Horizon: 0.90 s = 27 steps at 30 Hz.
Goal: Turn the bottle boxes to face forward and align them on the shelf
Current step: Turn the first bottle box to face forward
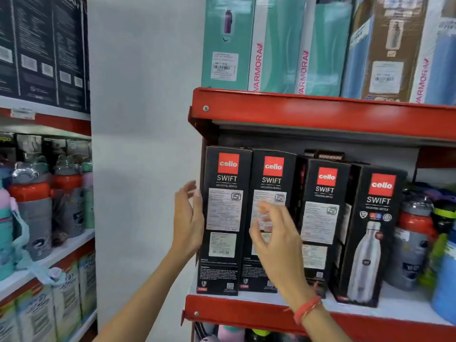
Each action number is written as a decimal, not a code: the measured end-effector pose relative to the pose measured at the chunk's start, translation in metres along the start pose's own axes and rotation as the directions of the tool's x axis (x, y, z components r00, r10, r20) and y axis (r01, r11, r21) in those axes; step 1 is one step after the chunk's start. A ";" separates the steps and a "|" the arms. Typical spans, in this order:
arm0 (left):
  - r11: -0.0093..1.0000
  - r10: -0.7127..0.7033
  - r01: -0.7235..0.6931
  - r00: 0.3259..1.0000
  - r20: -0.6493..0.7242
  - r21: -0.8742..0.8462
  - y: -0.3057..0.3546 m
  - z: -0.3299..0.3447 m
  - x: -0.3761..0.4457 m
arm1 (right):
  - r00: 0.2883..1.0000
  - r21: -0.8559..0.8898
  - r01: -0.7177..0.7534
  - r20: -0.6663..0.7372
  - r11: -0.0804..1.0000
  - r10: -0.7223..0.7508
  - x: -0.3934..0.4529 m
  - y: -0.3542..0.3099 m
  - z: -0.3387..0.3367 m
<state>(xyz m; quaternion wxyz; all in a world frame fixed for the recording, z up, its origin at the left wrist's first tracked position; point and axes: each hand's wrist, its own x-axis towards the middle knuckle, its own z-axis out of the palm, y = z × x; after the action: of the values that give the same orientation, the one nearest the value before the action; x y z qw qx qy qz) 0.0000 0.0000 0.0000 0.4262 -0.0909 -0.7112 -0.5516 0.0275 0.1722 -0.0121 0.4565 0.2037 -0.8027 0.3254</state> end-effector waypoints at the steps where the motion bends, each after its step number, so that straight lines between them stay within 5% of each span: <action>1: 0.993 -0.106 0.108 0.994 0.040 -0.053 -0.004 -0.001 0.000 | 0.998 0.009 -0.044 0.034 0.999 0.044 -0.005 0.000 0.009; 5: 0.946 -0.290 0.321 0.906 0.310 -0.052 -0.030 -0.001 0.004 | 0.970 -0.018 -0.183 0.162 0.983 0.183 -0.019 -0.009 0.035; 9: 0.921 -0.307 0.381 0.840 0.447 -0.084 -0.039 -0.005 0.010 | 0.963 -0.068 -0.230 0.129 0.971 0.237 -0.020 -0.020 0.050; 19: 0.932 -0.270 0.336 0.895 0.354 -0.136 -0.029 -0.043 0.008 | 0.938 -0.161 -0.289 0.150 0.944 0.313 -0.014 -0.053 0.060; 27: 0.971 -0.127 0.203 0.887 0.444 -0.129 -0.014 -0.075 0.008 | 0.871 0.179 -0.316 0.445 0.932 0.210 0.015 -0.031 0.042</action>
<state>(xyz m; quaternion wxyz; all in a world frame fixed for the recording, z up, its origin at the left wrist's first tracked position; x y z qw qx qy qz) 0.0244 -0.0725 -0.0024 0.1997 -0.1865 -0.7428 -0.6112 0.0142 0.1201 -0.0046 0.1963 0.2117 -0.8553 0.4303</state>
